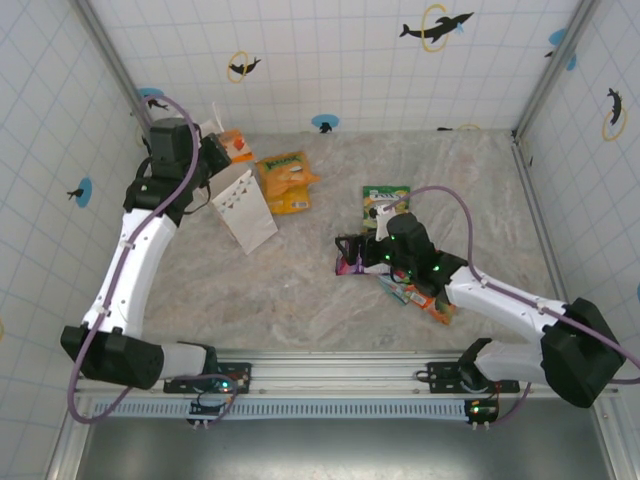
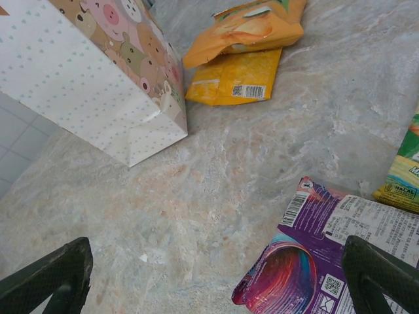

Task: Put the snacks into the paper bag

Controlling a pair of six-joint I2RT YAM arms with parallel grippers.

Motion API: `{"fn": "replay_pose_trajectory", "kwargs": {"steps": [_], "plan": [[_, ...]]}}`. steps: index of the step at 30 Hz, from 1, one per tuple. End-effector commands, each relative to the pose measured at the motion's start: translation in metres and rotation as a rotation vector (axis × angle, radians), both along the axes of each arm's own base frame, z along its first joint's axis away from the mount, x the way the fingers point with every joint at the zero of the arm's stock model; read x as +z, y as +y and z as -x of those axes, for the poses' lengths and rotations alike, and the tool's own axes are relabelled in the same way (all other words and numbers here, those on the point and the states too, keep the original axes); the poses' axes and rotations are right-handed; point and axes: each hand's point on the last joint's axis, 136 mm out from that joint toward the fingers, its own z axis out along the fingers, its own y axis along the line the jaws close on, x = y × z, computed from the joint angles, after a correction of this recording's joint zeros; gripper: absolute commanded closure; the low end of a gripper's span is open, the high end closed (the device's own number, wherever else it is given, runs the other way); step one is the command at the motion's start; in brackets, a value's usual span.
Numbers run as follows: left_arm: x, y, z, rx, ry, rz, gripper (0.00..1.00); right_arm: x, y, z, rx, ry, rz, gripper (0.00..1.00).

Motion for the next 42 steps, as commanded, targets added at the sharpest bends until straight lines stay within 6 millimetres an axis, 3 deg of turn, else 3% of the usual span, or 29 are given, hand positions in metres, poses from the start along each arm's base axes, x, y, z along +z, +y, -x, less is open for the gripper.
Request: {"fn": "replay_pose_trajectory", "kwargs": {"steps": [1, 6, 9, 12, 22, 29, 34, 36, 37, 38, 42], "plan": [[0.038, -0.019, 0.009, -0.1, -0.166, 0.086, 1.0, 0.023, 0.009, -0.009, 0.006, -0.053, -0.044, 0.0], [0.066, -0.036, 0.012, -0.191, -0.254, 0.164, 1.0, 0.026, 0.012, -0.009, 0.009, -0.057, -0.051, 0.0], [0.081, -0.026, 0.018, -0.139, -0.282, 0.168, 1.0, 0.027, 0.01, -0.009, 0.005, -0.061, -0.046, 0.0], [0.084, -0.008, 0.028, -0.056, -0.267, 0.128, 1.0, 0.027, 0.009, -0.01, 0.002, -0.061, -0.043, 0.0], [0.041, 0.031, 0.046, 0.121, -0.085, -0.033, 1.0, 0.023, 0.018, -0.012, 0.026, -0.042, -0.041, 0.0], [0.004, 0.031, 0.029, 0.119, 0.03, -0.108, 1.0, 0.022, 0.022, -0.014, 0.035, -0.036, -0.04, 0.0], [-0.008, 0.029, 0.011, 0.111, 0.047, -0.132, 0.99, 0.023, 0.021, -0.015, 0.03, -0.038, -0.043, 0.0], [-0.011, 0.027, 0.006, 0.107, 0.061, -0.133, 0.79, 0.023, 0.021, -0.015, 0.029, -0.039, -0.041, 0.0], [-0.01, 0.023, 0.003, 0.094, 0.068, -0.124, 0.62, 0.023, 0.021, -0.015, 0.028, -0.041, -0.041, 0.0], [-0.008, 0.018, 0.001, 0.073, 0.074, -0.108, 0.56, 0.023, 0.021, -0.015, 0.027, -0.041, -0.039, 0.0], [0.0, -0.003, 0.0, -0.013, 0.077, -0.016, 0.54, 0.024, 0.02, -0.016, 0.026, -0.045, -0.037, 0.0]]}}
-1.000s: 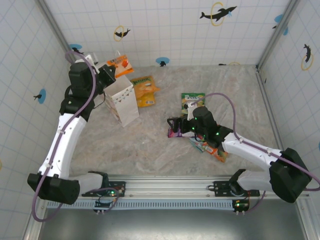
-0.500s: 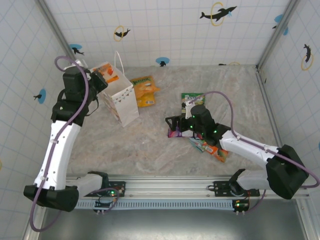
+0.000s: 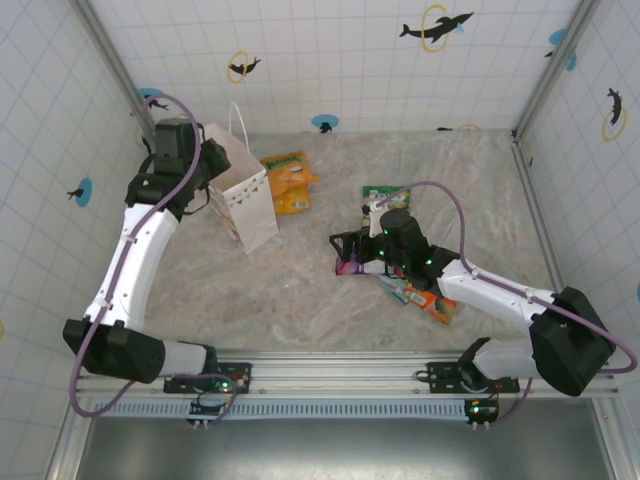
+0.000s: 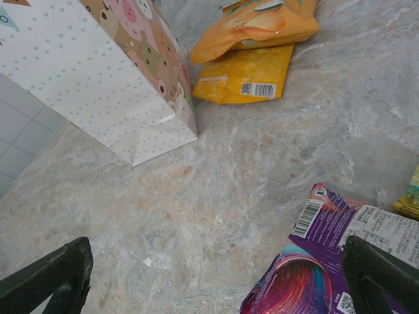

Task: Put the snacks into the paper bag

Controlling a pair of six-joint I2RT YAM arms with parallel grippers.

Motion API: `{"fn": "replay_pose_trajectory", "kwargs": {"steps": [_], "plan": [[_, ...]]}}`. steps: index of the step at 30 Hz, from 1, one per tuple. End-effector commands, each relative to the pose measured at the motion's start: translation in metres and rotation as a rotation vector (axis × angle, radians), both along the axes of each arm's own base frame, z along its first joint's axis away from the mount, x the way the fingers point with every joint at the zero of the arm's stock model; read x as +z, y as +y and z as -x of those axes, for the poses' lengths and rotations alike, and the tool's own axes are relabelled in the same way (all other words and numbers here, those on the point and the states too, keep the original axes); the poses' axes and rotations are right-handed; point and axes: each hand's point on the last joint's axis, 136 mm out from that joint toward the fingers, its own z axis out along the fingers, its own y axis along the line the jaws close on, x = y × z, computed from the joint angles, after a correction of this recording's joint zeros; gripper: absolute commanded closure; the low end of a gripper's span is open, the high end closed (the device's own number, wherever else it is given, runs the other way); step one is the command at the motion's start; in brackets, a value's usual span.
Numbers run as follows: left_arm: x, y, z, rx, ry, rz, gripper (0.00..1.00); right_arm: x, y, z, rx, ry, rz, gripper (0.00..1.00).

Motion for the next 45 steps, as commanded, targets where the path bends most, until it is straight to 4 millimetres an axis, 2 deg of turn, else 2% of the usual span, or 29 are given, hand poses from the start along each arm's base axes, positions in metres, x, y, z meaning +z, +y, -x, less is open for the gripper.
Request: {"fn": "replay_pose_trajectory", "kwargs": {"steps": [1, 4, 10, 19, 26, 29, 33, 35, 39, 42, 43, 45], "plan": [[0.018, -0.022, 0.005, -0.086, -0.018, 0.089, 0.54, 0.025, 0.007, -0.009, 0.0, -0.057, -0.041, 0.0], [0.016, -0.032, 0.01, -0.103, 0.002, 0.108, 0.53, 0.026, 0.008, -0.009, 0.006, -0.058, -0.042, 0.0], [-0.006, -0.04, 0.009, -0.106, 0.088, 0.113, 0.5, 0.025, 0.009, -0.007, 0.018, -0.056, -0.039, 0.0], [-0.037, -0.054, -0.01, -0.135, 0.19, 0.089, 0.47, 0.024, 0.0, -0.005, 0.001, -0.062, -0.031, 0.0], [-0.041, -0.062, -0.032, -0.143, 0.191, 0.068, 0.47, 0.02, -0.012, -0.004, -0.023, -0.059, -0.024, 0.0], [-0.052, -0.063, -0.039, -0.139, 0.221, 0.05, 0.48, 0.017, -0.018, -0.004, -0.036, -0.054, -0.024, 0.0], [-0.064, -0.067, -0.044, -0.142, 0.25, 0.032, 0.52, 0.014, -0.025, -0.006, -0.053, -0.046, -0.027, 0.0], [-0.067, -0.067, -0.044, -0.136, 0.257, 0.021, 0.58, 0.012, -0.029, -0.007, -0.063, -0.041, -0.028, 0.0], [-0.065, -0.064, -0.041, -0.14, 0.274, -0.005, 0.82, 0.01, -0.033, -0.008, -0.073, -0.036, -0.034, 0.0], [-0.052, -0.061, -0.033, -0.156, 0.296, -0.037, 0.97, 0.012, -0.033, -0.008, -0.071, -0.038, -0.04, 0.0], [-0.048, -0.059, -0.028, -0.161, 0.304, -0.051, 1.0, 0.012, -0.033, -0.008, -0.073, -0.038, -0.041, 0.0], [-0.046, -0.053, -0.017, -0.164, 0.327, -0.084, 1.0, 0.012, -0.033, -0.007, -0.072, -0.035, -0.045, 0.0]]}}
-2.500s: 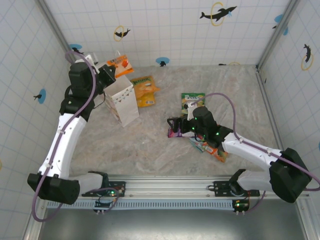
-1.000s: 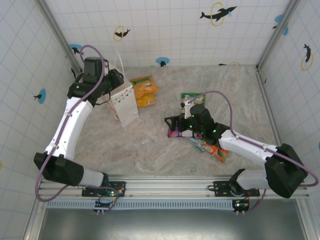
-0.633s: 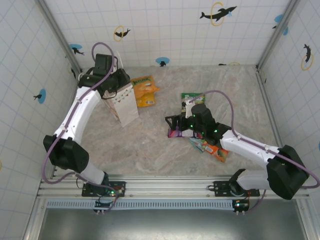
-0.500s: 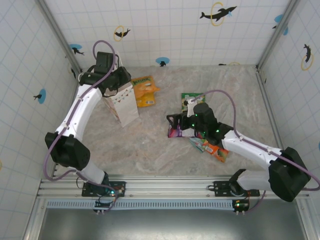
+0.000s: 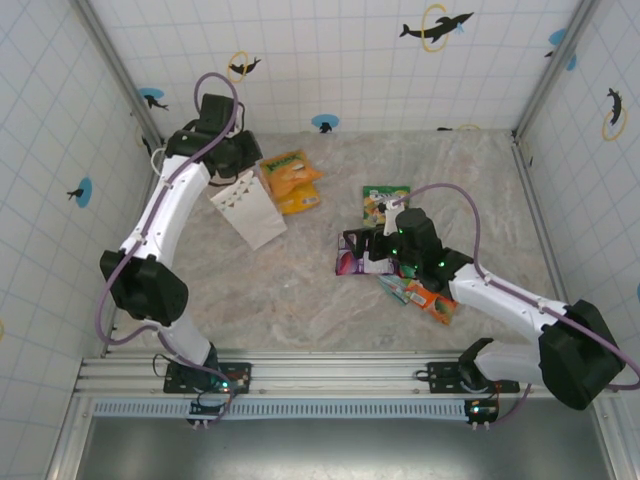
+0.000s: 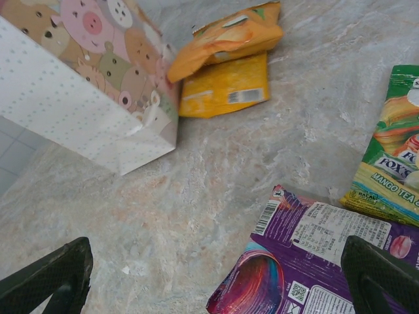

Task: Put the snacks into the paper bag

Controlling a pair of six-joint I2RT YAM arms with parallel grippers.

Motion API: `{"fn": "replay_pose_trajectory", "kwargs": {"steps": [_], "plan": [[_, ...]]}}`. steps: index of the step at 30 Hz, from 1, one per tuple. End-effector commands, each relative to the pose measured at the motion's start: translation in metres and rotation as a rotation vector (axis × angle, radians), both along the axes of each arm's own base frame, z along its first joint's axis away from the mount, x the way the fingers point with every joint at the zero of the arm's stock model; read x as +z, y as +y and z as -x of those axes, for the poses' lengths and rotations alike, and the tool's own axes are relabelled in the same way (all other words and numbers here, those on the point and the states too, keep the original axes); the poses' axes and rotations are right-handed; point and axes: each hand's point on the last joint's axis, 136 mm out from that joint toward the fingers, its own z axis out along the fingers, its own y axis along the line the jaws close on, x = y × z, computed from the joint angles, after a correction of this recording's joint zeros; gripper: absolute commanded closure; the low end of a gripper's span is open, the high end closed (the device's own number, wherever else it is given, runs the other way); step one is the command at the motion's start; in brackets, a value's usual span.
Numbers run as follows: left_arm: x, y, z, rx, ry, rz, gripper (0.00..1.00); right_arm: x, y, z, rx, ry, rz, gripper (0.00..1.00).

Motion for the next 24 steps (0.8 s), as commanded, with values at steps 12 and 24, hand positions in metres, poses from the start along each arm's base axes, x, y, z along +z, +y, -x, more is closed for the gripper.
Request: {"fn": "replay_pose_trajectory", "kwargs": {"steps": [12, 24], "plan": [[-0.001, 0.04, 0.088, -0.117, 0.154, -0.243, 1.0, 0.01, 0.018, 0.01, 0.043, -0.017, -0.038, 0.0], [-0.016, 0.027, 0.121, -0.181, 0.163, -0.141, 0.77, 0.011, 0.039, 0.017, 0.08, -0.018, -0.041, 0.0]]}}
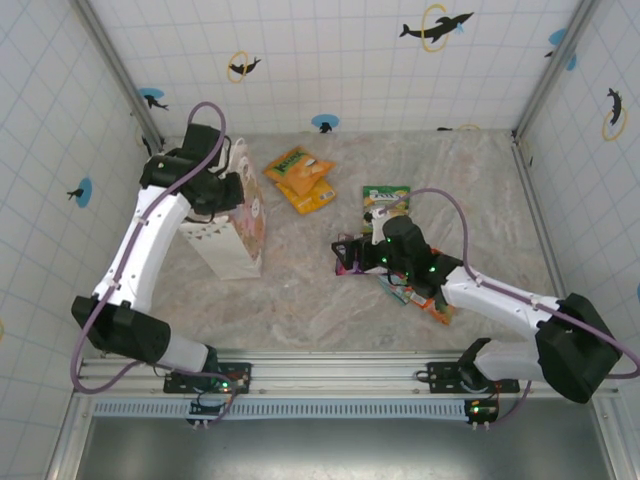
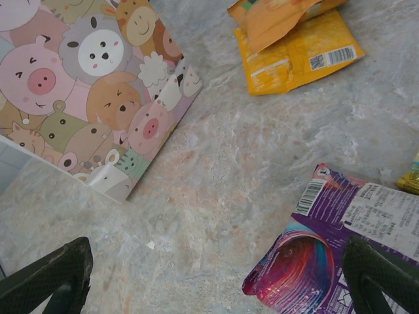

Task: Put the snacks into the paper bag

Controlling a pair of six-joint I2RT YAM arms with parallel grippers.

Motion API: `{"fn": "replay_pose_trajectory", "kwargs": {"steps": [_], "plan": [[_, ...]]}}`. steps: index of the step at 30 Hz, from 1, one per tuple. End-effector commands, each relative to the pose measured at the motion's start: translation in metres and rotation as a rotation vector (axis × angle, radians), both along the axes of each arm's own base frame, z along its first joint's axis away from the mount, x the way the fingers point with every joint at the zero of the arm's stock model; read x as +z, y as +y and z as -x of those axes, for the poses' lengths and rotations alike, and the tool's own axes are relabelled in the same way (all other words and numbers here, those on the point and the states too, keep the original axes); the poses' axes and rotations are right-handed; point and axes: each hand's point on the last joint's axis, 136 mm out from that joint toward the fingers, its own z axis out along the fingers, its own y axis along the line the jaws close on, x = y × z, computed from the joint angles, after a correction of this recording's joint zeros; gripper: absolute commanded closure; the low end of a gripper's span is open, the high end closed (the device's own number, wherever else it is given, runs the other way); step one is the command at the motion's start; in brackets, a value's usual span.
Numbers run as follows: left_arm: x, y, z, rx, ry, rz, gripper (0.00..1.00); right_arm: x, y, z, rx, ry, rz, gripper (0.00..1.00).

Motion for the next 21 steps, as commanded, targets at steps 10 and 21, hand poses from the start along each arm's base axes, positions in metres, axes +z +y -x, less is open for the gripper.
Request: {"fn": "replay_pose_trajectory", "kwargs": {"steps": [10, 21], "plan": [[0.03, -0.023, 0.011, -0.052, -0.095, 0.159, 0.52, 0.034, 0.017, -0.003, -0.002, -0.058, -0.067, 0.0], [0.084, -0.027, 0.013, -0.037, -0.327, 0.289, 0.39, 0.037, 0.022, -0.029, -0.085, 0.005, -0.097, 0.06]]}}
